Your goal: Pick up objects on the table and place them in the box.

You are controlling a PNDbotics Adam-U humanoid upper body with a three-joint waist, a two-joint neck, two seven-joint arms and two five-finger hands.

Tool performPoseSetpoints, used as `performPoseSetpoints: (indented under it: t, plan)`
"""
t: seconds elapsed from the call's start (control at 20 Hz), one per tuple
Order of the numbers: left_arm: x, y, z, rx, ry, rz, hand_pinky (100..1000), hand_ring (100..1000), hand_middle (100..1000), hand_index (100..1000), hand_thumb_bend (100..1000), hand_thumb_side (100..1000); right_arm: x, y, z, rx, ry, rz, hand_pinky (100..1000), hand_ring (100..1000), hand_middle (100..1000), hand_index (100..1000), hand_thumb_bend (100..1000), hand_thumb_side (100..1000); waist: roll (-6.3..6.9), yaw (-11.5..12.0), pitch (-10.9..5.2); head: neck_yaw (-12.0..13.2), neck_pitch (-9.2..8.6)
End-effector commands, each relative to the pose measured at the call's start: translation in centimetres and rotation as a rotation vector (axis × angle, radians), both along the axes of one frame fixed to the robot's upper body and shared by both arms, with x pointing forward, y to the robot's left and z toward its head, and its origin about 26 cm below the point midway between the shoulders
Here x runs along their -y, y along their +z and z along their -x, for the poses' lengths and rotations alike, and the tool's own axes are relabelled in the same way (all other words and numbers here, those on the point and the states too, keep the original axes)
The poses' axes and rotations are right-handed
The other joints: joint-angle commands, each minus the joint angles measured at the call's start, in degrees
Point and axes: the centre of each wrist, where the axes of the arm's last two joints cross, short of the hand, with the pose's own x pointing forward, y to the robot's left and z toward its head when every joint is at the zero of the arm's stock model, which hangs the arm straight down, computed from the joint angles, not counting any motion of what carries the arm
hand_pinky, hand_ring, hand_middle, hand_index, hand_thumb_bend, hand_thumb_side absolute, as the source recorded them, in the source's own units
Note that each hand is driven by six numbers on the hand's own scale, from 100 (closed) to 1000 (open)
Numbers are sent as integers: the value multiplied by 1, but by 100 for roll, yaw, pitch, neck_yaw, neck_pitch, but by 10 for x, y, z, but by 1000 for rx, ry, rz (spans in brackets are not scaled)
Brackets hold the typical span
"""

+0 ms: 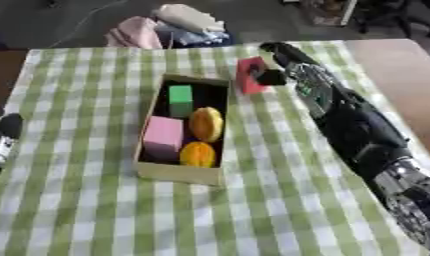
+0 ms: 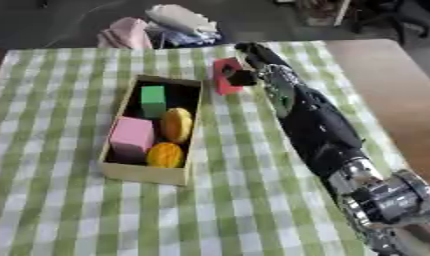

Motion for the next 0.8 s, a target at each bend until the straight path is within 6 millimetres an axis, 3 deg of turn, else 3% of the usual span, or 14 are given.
performPoseSetpoints:
  t: [0.05,0.25,0.6,0.8]
  plan:
    - [-1,7,0,26,2,-9,802,663,676,830,400,579,3,29,-2,47,56,-35,826,893,912,976,100,776,-71,-9,-4,-23,-55]
    - [-2,6,0,24,4,-10,803,663,676,830,399,580,3,37,-1,26,120,7,845,912,929,988,100,701,-77,-20,-8,-26,-58]
    - [-1,6,0,23,1,-11,804,663,676,830,396,582,2,35,-1,0,100,202,885,960,985,1000,100,394,-75,-2,5,-50,-83]
    - [-1,6,0,23,-1,-12,804,664,676,830,395,583,4,32,-1,-10,75,275,896,973,1000,1000,100,352,-74,12,17,-49,-95]
